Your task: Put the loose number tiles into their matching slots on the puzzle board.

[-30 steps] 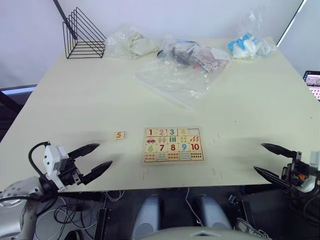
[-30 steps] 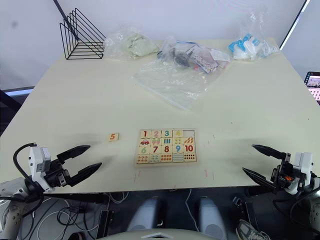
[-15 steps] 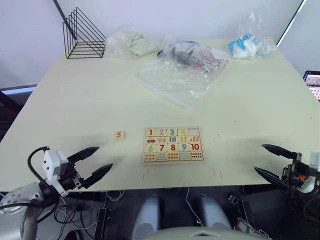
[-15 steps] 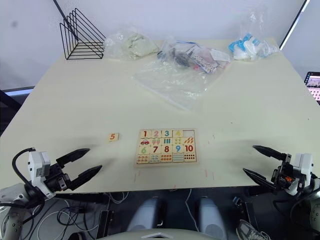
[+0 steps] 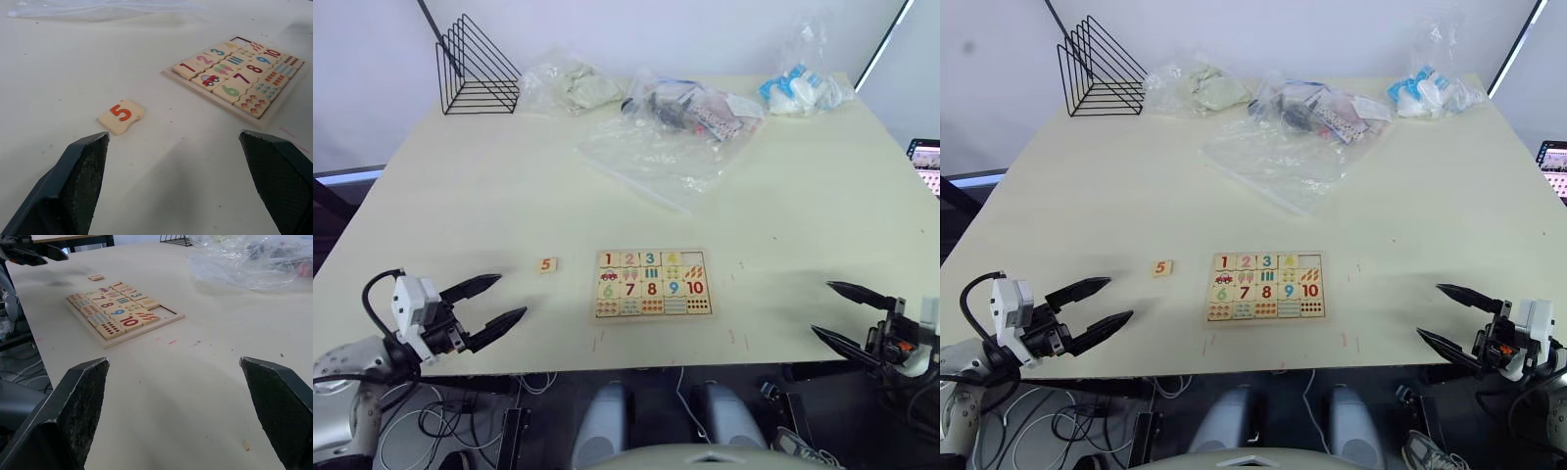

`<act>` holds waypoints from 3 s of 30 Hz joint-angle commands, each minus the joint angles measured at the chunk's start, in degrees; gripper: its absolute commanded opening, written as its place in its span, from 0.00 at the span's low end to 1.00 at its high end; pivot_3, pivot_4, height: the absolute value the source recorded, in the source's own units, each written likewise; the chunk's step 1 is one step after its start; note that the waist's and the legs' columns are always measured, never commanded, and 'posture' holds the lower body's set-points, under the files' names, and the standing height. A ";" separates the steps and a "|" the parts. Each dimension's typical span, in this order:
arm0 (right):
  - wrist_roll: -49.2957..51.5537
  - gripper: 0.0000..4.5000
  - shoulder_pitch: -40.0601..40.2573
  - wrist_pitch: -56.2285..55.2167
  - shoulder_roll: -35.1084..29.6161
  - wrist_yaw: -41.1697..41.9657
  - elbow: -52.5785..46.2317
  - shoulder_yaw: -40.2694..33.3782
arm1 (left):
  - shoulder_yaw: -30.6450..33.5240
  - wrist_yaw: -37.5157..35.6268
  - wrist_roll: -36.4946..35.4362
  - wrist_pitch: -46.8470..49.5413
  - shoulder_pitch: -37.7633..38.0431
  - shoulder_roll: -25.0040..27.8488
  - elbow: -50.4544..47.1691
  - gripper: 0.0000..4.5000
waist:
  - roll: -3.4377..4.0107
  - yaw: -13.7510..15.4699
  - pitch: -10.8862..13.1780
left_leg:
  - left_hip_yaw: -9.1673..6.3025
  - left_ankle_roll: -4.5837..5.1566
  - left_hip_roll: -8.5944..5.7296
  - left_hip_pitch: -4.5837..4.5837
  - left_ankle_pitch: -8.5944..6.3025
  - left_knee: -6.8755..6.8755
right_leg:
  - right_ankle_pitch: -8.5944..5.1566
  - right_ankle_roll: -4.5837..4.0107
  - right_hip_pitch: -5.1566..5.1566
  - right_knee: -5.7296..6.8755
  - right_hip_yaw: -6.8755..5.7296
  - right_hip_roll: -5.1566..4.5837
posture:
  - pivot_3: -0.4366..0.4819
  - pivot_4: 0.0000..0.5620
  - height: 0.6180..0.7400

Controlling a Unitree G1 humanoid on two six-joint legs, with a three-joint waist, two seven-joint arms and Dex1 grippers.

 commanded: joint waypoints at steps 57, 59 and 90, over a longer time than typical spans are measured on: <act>0.40 1.00 -0.96 2.02 -0.02 -3.34 -10.70 2.04 | -27.34 -21.94 22.04 -30.93 -52.42 5.20 63.51 0.91 | -0.01 -0.06 0.01 | -0.08 0.00 -0.08 -0.10 0.00 0.03 | 0.14 0.24 -0.01 0.05 -0.10 0.05 | 0.48 0.27 1.00; 0.41 1.00 -1.05 2.08 -0.08 -3.39 -10.70 2.03 | -27.80 -21.94 21.95 -30.92 -52.37 5.08 63.42 0.91 | -0.01 -0.06 0.01 | -0.08 0.00 -0.08 -0.10 0.00 0.03 | 0.14 0.24 -0.01 0.06 -0.10 0.05 | 0.48 0.27 1.00; -0.17 1.00 -2.36 1.63 -0.01 -4.01 -10.11 3.40 | -32.57 -21.94 19.89 -32.97 -52.34 5.96 63.51 0.21 | 0.03 0.01 -0.01 | -0.09 0.01 -0.09 -0.07 0.01 0.04 | 0.14 0.24 0.00 0.11 -0.09 0.05 | 0.48 0.27 1.00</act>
